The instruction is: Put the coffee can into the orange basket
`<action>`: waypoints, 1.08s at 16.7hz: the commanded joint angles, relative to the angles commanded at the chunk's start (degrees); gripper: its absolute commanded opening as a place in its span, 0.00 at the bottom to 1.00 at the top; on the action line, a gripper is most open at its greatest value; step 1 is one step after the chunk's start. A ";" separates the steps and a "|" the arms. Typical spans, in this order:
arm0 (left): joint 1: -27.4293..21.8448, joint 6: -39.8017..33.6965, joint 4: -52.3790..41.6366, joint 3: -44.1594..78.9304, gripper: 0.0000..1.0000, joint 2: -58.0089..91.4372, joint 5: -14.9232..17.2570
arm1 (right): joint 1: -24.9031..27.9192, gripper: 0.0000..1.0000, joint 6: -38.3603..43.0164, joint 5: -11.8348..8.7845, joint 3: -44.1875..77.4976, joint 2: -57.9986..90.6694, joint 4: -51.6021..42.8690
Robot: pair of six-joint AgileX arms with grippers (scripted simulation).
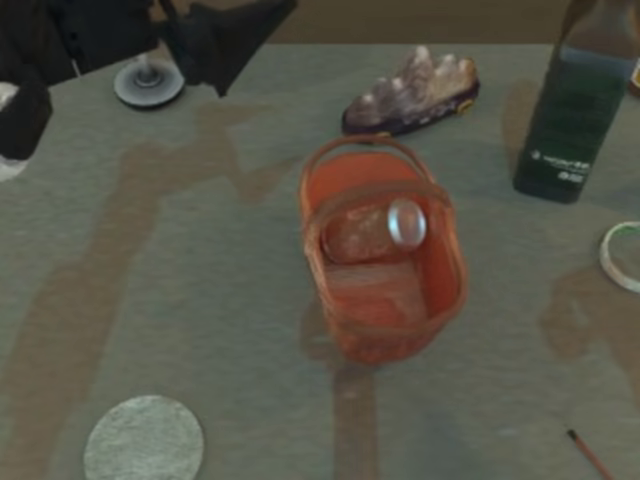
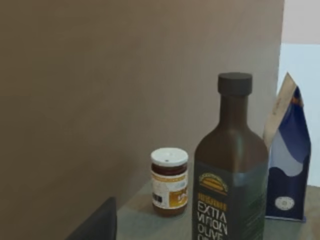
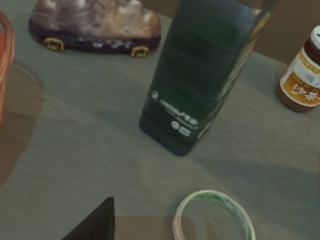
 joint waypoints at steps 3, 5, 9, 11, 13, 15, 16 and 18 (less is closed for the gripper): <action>2.89 -2.04 -7.43 -7.80 1.00 -18.03 -9.58 | 4.82 1.00 -8.12 0.04 18.83 18.84 -12.62; 4.73 -2.90 -13.04 -14.17 1.00 -30.65 -16.46 | 8.22 1.00 -13.80 0.03 32.42 32.15 -21.51; 7.84 -2.93 -24.47 -28.37 1.00 -54.78 -29.97 | 14.89 1.00 -24.96 -0.02 59.72 58.71 -39.00; 9.06 -2.14 -29.80 -35.53 1.00 -65.68 -36.15 | 17.98 1.00 -30.12 -0.03 72.40 71.03 -46.97; 10.06 -0.94 -34.69 -42.43 1.00 -75.64 -41.81 | 20.80 1.00 -34.83 -0.01 83.83 82.00 -54.08; 10.83 0.50 -38.93 -48.72 1.00 -84.54 -46.72 | 23.22 1.00 -38.90 0.07 93.54 91.07 -60.04; 11.13 1.24 -40.76 -51.52 1.00 -88.50 -48.84 | 24.27 1.00 -40.65 0.13 97.63 94.82 -62.55; 11.59 2.61 -43.76 -56.24 1.00 -94.98 -52.30 | 25.99 1.00 -43.54 0.24 104.19 100.67 -66.59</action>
